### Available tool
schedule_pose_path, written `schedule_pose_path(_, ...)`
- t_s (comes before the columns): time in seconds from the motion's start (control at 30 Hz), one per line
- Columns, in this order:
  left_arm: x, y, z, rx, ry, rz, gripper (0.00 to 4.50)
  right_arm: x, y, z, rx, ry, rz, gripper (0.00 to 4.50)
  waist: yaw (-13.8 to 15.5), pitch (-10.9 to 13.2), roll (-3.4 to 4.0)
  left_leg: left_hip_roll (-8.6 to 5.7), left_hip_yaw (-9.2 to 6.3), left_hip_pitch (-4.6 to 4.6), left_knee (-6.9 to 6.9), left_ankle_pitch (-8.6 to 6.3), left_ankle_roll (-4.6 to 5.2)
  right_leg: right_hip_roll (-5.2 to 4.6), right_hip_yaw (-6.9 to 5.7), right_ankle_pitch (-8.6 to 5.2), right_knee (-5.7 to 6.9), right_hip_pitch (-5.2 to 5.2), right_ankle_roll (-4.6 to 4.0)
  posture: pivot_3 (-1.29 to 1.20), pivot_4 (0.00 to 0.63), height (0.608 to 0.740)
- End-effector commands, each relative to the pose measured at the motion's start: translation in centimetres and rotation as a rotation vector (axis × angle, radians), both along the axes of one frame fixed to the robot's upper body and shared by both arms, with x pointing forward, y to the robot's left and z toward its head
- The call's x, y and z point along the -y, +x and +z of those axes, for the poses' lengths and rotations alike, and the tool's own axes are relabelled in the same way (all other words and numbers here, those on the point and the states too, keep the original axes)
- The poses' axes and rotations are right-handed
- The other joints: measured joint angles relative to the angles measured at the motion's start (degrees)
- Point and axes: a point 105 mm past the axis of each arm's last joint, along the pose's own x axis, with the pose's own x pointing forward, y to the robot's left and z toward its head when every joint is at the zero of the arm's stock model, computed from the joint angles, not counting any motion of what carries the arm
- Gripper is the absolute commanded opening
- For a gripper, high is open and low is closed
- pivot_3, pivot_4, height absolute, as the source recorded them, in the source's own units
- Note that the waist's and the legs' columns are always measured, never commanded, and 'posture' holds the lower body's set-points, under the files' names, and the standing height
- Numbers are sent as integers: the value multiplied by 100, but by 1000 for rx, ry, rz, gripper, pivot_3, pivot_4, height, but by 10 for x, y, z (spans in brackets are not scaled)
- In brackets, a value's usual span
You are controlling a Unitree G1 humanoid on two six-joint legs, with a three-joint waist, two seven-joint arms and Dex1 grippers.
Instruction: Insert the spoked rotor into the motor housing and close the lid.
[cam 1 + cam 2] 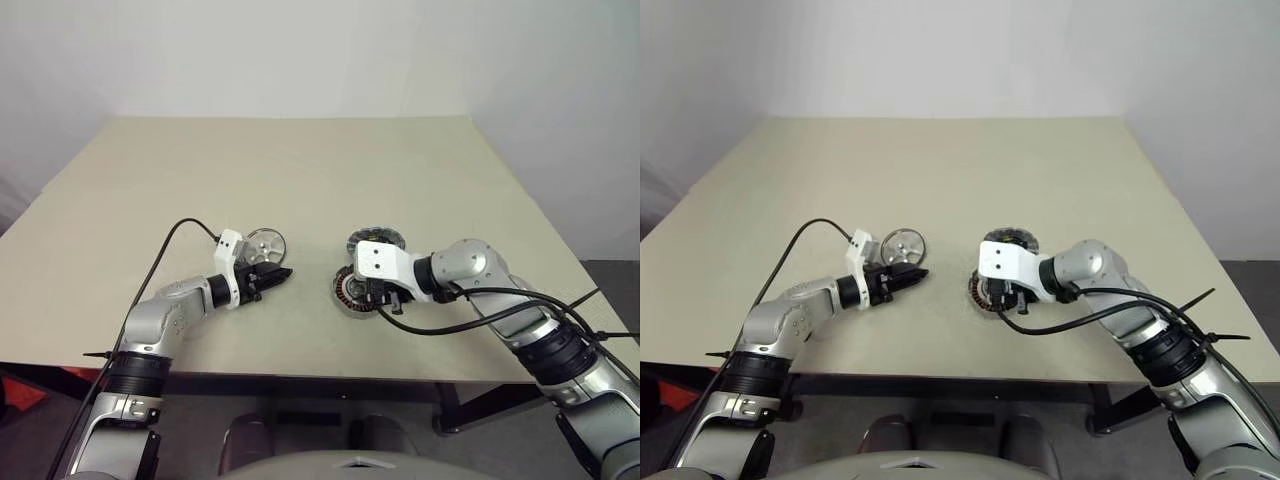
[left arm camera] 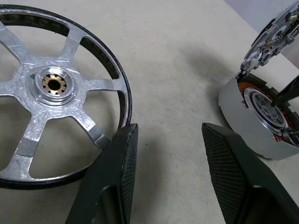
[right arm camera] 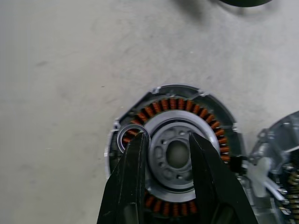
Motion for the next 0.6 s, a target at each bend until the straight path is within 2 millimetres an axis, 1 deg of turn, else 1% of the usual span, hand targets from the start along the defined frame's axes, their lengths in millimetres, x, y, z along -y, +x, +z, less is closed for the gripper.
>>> schedule_pose_path(0.03, -3, 3, 12, 49, -5, 11, 2315, -2, 9, 14, 64, 11, 5, 1585, -1, 0, 0, 0, 0, 0, 0, 0, 0, 0, 0, 0, 0, 0, 0, 0, 0, 740)
schedule_pose_path(0.3, -3, 2, 10, 45, -3, 13, 2315, 0, 15, 14, 83, 6, -8, 1585, -2, 0, 0, 0, 0, 0, 0, 0, 0, 0, 0, 0, 0, 0, 0, 0, 0, 740)
schedule_pose_path(0.4, -3, 2, 10, 45, -3, 14, 2315, -3, 15, 16, 81, 23, 2, 1585, -6, 0, 0, 0, 0, 0, 0, 0, 0, 0, 0, 0, 0, 0, 0, 0, 0, 740)
schedule_pose_path(0.53, -3, 3, 11, 47, -4, 15, 2315, -15, 4, 20, 41, 76, 47, 1585, -8, 0, 0, 0, 0, 0, 0, 0, 1, 0, 0, 0, 0, 0, 0, 0, 0, 740)
schedule_pose_path(0.6, -3, 2, 10, 46, -4, 15, 2315, -18, 1, 21, 30, 84, 44, 1585, -7, 0, 0, 0, 0, 0, 0, -1, 1, 0, 0, 0, 0, 0, 0, 0, 0, 740)
